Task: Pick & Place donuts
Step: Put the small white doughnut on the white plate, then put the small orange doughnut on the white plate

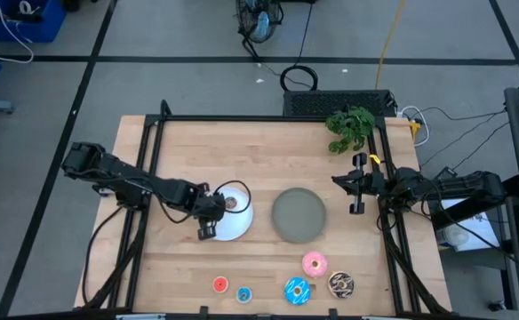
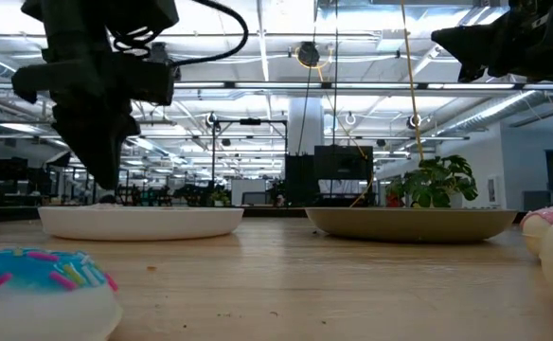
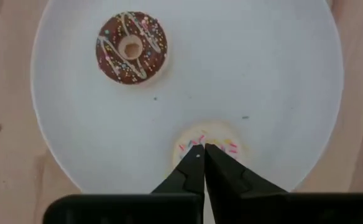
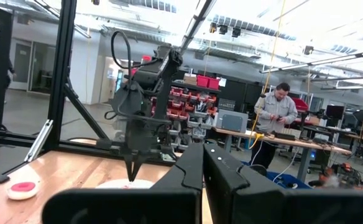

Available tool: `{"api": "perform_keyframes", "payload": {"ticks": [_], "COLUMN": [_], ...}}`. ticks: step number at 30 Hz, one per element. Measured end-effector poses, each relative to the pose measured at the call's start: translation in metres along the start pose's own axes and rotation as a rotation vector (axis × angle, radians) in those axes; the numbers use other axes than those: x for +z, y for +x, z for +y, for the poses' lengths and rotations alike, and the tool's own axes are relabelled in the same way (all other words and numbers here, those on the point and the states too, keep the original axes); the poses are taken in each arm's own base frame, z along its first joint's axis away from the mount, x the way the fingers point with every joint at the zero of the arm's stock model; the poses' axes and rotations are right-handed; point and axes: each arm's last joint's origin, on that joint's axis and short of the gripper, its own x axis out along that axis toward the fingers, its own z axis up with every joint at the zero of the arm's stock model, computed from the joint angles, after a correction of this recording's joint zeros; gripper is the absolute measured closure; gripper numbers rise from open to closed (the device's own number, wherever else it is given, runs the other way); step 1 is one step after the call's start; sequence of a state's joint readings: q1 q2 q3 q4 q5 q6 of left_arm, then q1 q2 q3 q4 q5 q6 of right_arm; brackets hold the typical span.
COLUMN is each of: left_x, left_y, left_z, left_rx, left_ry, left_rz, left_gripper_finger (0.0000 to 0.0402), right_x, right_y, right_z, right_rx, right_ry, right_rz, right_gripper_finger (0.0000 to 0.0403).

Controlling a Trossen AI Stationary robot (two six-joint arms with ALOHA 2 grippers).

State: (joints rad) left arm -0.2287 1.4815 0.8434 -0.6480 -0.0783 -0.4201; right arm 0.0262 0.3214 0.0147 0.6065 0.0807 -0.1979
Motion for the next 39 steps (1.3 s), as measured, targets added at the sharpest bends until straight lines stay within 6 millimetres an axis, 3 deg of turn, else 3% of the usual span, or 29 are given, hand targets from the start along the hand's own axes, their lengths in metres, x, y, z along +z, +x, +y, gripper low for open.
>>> {"api": "perform_keyframes", "payload": {"ticks": [5,11,17,30,39], "left_x": [0.0,0.001,0.003,0.028,0.042], "left_y": [0.01,0.029,0.03,-0.016,-0.054], "left_z": [-0.001,0.001,0.001,-0.007,-0.053], "left_rx": [0.003,0.023,0.019,0.04,-0.009], "left_ry": [0.002,0.014,0.005,-0.032,0.112], "left_rz": [0.037,0.096,0.098,0.037,-0.121], "left_gripper_finger": [0.0397,0.0383,0.0398,0.0366,0.0395], "right_x": [0.0,0.0,0.0,0.0,0.0], "right_y": [0.0,0.0,0.0,0.0,0.0], "right_z": [0.0,0.0,0.0,0.0,0.0], "right_rx": [-0.001,0.002,0.003,0.002,0.003], "right_ry": [0.001,-0.001,-0.001,-0.001,-0.001], "right_rz": [-0.003,-0.001,0.0,0.0,0.001], "right_gripper_finger": [0.0403,0.0403,0.0403,0.0403,0.0403]}}
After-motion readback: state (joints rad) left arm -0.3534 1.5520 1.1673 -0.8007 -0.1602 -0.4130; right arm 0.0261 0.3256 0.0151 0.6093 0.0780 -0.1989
